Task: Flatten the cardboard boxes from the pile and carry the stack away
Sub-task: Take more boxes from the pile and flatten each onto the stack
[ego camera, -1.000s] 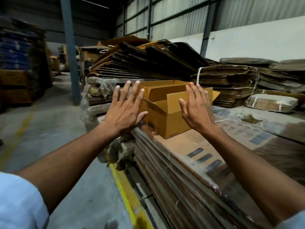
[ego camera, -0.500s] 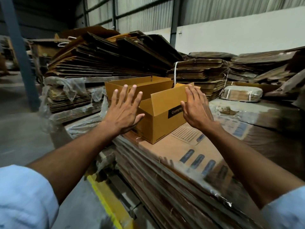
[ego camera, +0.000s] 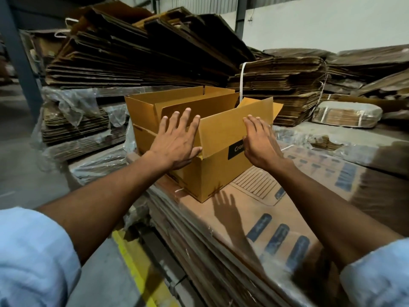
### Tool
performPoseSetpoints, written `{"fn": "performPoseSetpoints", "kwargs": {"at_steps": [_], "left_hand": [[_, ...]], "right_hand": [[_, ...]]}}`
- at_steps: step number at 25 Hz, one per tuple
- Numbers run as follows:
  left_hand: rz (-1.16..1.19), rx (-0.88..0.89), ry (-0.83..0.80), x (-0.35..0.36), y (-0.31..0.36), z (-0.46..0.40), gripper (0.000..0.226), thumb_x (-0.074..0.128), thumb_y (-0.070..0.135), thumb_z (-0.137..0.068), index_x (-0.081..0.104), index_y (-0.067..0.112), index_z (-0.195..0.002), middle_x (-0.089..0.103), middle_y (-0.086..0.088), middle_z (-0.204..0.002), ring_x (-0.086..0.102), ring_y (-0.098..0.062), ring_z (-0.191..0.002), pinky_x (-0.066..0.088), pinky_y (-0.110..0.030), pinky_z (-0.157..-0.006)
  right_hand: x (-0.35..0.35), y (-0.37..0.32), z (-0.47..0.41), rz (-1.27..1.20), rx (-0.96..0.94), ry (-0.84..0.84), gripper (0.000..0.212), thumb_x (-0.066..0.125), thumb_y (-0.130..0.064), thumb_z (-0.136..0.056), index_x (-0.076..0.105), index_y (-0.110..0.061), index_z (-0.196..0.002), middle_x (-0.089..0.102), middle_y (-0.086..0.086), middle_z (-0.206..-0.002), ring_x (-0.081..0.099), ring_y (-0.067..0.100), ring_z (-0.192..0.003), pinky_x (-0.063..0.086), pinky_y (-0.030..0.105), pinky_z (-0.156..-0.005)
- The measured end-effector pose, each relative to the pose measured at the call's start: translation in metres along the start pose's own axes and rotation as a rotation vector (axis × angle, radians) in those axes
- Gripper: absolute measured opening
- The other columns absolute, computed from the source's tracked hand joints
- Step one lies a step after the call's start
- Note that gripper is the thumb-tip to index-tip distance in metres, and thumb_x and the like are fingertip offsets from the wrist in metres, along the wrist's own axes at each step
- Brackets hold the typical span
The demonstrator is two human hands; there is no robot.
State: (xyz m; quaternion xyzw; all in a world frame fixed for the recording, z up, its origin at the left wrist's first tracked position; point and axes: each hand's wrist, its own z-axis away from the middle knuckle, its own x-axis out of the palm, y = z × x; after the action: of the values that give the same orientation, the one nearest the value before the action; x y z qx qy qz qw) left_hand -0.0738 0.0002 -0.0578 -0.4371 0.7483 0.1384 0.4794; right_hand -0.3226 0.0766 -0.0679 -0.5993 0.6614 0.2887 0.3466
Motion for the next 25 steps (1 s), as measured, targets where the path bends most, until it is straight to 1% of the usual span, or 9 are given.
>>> {"fn": "performPoseSetpoints", "kwargs": {"at_steps": [5,8,10,13,17,19,21,22,25], "left_hand": [[0.109,-0.109,-0.034,0.037,0.018,-0.077,0.094,0.053,0.058,-0.094,-0.001,0.018,-0.159,0.0,-0.014,-0.167,0.01,-0.039,-0.152,0.02,-0.055,-0.121],[0.137,-0.17,-0.023,0.057,0.027,-0.107,0.099,0.063,0.054,-0.091,0.003,0.014,-0.158,0.03,-0.018,-0.156,0.038,-0.037,-0.139,0.041,-0.051,-0.108],[0.192,-0.258,-0.025,0.067,0.031,-0.122,0.092,0.067,0.05,-0.09,0.015,0.009,-0.155,0.049,-0.016,-0.14,0.052,-0.033,-0.124,0.05,-0.045,-0.094],[0.306,-0.314,-0.062,0.069,0.029,-0.133,0.056,0.068,0.042,-0.092,0.044,0.011,-0.133,0.06,-0.009,-0.123,0.059,-0.022,-0.101,0.045,-0.033,-0.07],[0.291,-0.156,-0.005,0.058,0.03,-0.119,0.044,0.068,0.039,-0.093,0.048,0.013,-0.123,0.063,-0.007,-0.118,0.06,-0.021,-0.093,0.04,-0.031,-0.065],[0.256,-0.127,0.012,0.051,0.026,-0.104,0.043,0.066,0.041,-0.094,0.048,0.013,-0.121,0.063,-0.007,-0.118,0.052,-0.016,-0.085,0.036,-0.028,-0.062],[0.228,-0.122,0.013,0.042,0.019,-0.085,0.043,0.065,0.043,-0.093,0.047,0.013,-0.118,0.063,-0.007,-0.116,0.046,-0.013,-0.081,0.032,-0.025,-0.057],[0.216,-0.118,0.005,0.037,0.016,-0.075,0.044,0.065,0.045,-0.093,0.046,0.013,-0.116,0.063,-0.007,-0.115,0.046,-0.013,-0.081,0.032,-0.025,-0.057],[0.157,-0.112,-0.017,0.023,0.011,-0.043,0.043,0.067,0.048,-0.09,0.045,0.015,-0.106,0.064,-0.006,-0.109,0.046,-0.016,-0.078,0.036,-0.031,-0.059]], "right_hand": [[0.039,0.038,-0.059,-0.039,-0.029,-0.025,0.059,0.044,-0.019,-0.102,0.023,-0.009,-0.156,0.025,0.014,-0.162,0.017,0.032,-0.151,0.014,0.05,-0.124],[0.059,0.053,-0.082,-0.07,-0.048,-0.059,0.065,0.049,-0.016,-0.098,0.021,-0.01,-0.157,0.023,0.014,-0.163,0.016,0.032,-0.151,0.014,0.05,-0.124],[0.071,0.062,-0.095,-0.095,-0.056,-0.072,0.071,0.055,-0.015,-0.095,0.02,-0.011,-0.157,0.021,0.013,-0.163,0.015,0.032,-0.151,0.014,0.05,-0.124],[0.081,0.075,-0.114,-0.12,-0.066,-0.09,0.085,0.067,-0.019,-0.089,0.016,-0.015,-0.157,0.017,0.011,-0.163,0.013,0.031,-0.151,0.017,0.055,-0.123],[0.08,0.092,-0.139,-0.015,-0.081,-0.095,0.111,0.078,-0.009,-0.079,0.003,-0.027,-0.16,-0.001,0.007,-0.167,-0.001,0.033,-0.153,0.011,0.058,-0.122],[0.075,0.096,-0.147,0.08,-0.131,-0.129,0.121,0.081,-0.009,-0.075,-0.003,-0.03,-0.16,-0.005,0.006,-0.167,-0.007,0.032,-0.154,0.006,0.058,-0.123],[0.07,0.096,-0.15,0.159,-0.199,-0.173,0.121,0.083,-0.015,-0.075,-0.003,-0.03,-0.159,0.009,0.01,-0.166,0.0,0.033,-0.154,0.006,0.058,-0.123],[0.068,0.093,-0.148,0.173,-0.226,-0.18,0.117,0.083,-0.018,-0.076,0.001,-0.029,-0.159,0.022,0.012,-0.161,0.011,0.033,-0.152,0.01,0.057,-0.123],[0.064,0.081,-0.138,0.146,-0.276,-0.139,0.09,0.085,-0.025,-0.076,0.03,-0.024,-0.147,0.045,0.011,-0.137,0.04,0.03,-0.128,0.036,0.049,-0.11]]}}
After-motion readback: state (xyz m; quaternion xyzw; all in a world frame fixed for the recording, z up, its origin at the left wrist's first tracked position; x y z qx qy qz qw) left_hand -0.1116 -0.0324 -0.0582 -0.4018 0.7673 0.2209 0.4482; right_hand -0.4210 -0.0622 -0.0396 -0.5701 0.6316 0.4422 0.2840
